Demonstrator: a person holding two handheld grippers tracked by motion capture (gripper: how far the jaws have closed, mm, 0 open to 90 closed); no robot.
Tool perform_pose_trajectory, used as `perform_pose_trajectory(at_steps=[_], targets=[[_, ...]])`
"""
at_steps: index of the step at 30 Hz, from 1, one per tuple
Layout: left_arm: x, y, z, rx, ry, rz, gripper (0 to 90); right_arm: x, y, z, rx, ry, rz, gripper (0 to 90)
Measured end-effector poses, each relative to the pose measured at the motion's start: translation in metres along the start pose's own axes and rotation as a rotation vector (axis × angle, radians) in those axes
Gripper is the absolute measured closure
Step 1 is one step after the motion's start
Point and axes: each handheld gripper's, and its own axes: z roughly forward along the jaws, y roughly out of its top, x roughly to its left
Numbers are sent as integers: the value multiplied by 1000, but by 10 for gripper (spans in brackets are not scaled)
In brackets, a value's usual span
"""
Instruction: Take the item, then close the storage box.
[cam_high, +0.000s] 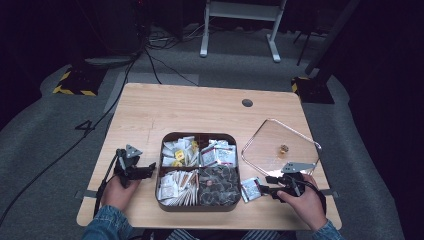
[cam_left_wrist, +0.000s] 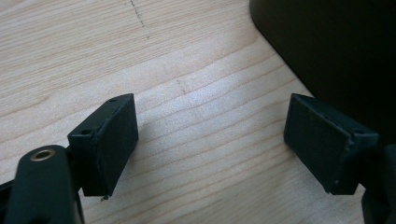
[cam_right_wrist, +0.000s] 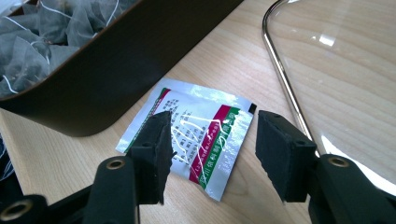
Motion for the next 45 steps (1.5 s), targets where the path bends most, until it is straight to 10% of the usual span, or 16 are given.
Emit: perform_pose_trajectory(at_steps=[26,45], targets=[[0,0,0,1,-4,1,182,-24,44,-33,-208,-152,26,441],[0,-3,-3,-1,-15,16,181,-83,52,-11,-214,-299,49,412]])
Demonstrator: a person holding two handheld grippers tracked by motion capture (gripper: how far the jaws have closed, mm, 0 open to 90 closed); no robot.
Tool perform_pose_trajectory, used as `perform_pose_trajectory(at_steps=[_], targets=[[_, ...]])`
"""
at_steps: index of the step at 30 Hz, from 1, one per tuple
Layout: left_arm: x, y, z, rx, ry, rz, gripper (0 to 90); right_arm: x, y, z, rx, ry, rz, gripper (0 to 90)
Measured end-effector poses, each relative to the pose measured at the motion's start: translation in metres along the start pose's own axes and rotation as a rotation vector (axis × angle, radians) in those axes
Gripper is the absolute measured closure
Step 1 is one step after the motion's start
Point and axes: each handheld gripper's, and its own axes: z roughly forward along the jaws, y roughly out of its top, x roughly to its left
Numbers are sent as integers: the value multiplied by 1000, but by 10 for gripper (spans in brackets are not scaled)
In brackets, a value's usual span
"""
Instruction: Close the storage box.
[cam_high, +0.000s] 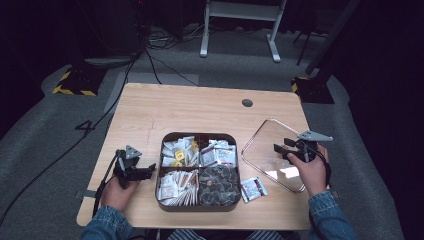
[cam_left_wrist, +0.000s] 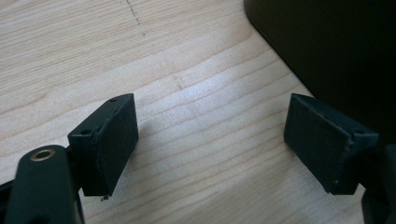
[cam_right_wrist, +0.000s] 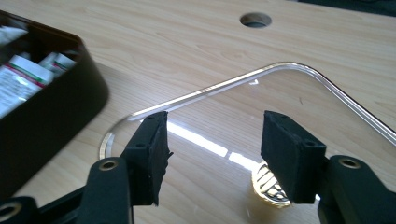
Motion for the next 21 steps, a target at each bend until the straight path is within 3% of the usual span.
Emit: perform_pose_trajectory(at_steps=[5,10,15,21], targets=[[0,0,-1,1,0,2,181,-12,-13,16,54,-44,-11,396],[0,0,-1,1,-1,2,181,-17,-18,23,81,-50,-2,388],[0,0,-1,1,1,2,181,-17,-18,27,71,-54,-23,364],[0,0,-1,1,0,2,181,-19,-18,27,66,-61,-25,397]])
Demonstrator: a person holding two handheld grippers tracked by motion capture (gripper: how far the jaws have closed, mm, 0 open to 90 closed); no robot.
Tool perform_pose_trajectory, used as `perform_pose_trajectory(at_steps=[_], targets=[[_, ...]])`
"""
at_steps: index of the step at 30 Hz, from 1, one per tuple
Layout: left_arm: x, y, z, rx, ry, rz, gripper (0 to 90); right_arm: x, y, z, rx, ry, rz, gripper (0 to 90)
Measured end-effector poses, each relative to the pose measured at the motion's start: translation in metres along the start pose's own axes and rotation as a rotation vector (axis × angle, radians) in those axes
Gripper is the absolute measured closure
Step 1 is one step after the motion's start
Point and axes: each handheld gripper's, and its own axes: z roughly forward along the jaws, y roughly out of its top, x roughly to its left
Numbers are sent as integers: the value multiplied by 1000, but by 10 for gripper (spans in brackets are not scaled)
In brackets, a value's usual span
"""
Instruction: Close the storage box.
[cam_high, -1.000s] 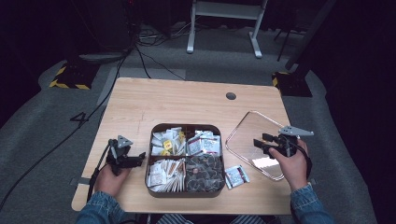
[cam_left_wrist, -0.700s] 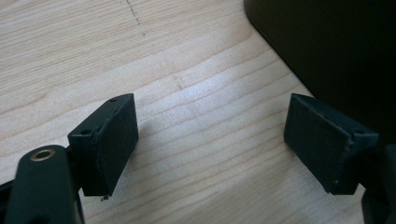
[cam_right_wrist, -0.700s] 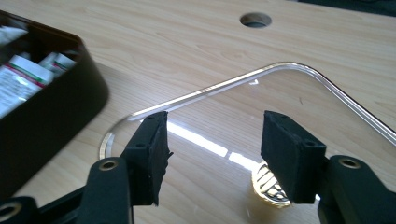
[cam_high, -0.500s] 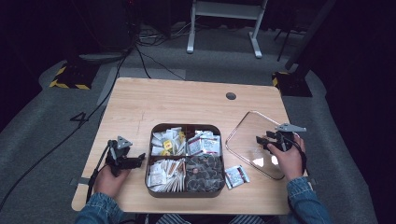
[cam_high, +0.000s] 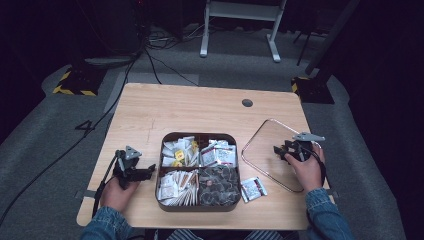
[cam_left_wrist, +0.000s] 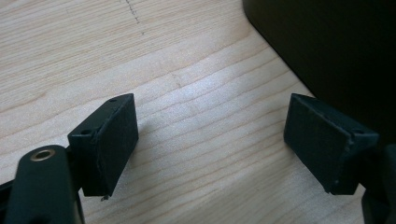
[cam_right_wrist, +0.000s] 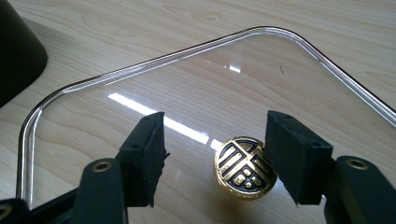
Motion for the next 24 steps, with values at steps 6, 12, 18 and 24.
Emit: perform_pose_trajectory(at_steps=[6,12,18,24], targets=[[0,0,0,0,1,1,181,-5,-2,-2,-3,-45,-3,393],[0,0,0,0,0,0,181,-12,-12,7,46,-56,11,421],[0,0,0,0,1,0,181,-13,-15,10,58,-50,3,520],[0,0,0,0,1,0,181,-12,-15,9,51,-30,12,586]])
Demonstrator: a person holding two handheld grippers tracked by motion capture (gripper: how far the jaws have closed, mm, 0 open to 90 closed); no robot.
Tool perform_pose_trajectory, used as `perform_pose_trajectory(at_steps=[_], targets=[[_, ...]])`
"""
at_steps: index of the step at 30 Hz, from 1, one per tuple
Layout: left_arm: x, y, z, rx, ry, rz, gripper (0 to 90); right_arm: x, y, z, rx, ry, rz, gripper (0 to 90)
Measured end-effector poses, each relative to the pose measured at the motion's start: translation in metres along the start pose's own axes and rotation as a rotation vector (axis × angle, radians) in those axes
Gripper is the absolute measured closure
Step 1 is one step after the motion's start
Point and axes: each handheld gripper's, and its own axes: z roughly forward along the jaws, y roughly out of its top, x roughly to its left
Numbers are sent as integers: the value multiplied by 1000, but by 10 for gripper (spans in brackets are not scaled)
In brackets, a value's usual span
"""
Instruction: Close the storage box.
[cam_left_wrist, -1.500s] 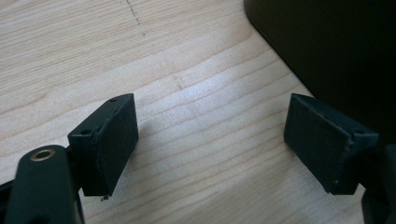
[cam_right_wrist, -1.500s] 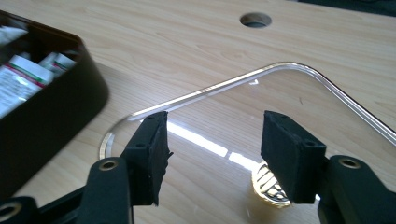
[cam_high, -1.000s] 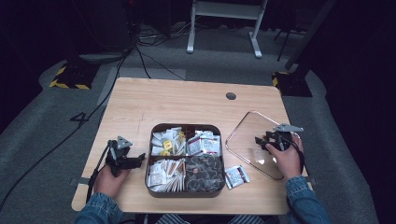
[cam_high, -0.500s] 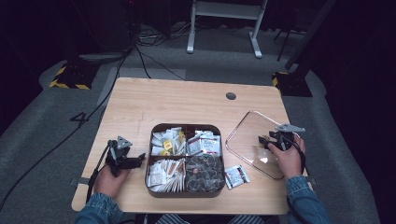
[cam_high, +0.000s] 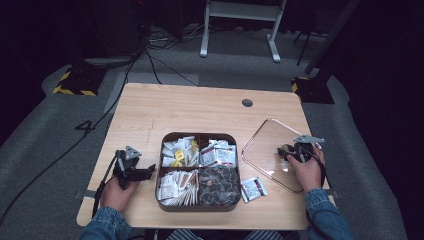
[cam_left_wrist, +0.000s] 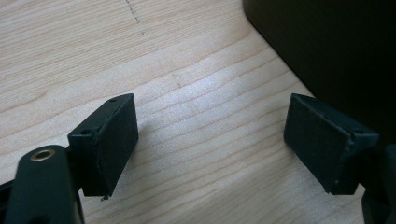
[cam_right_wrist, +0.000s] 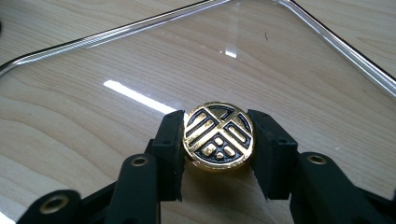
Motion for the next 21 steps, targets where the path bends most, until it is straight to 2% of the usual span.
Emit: perform_pose_trajectory(at_steps=[4,9,21], targets=[[0,0,0,0,-1,-1,182,-1,0,0,-2,8,5,586],[0,0,0,0,-1,0,181,-1,3,-6,-40,30,29,587],[0,0,0,0,0,0,181,6,22,-33,-119,46,13,587]])
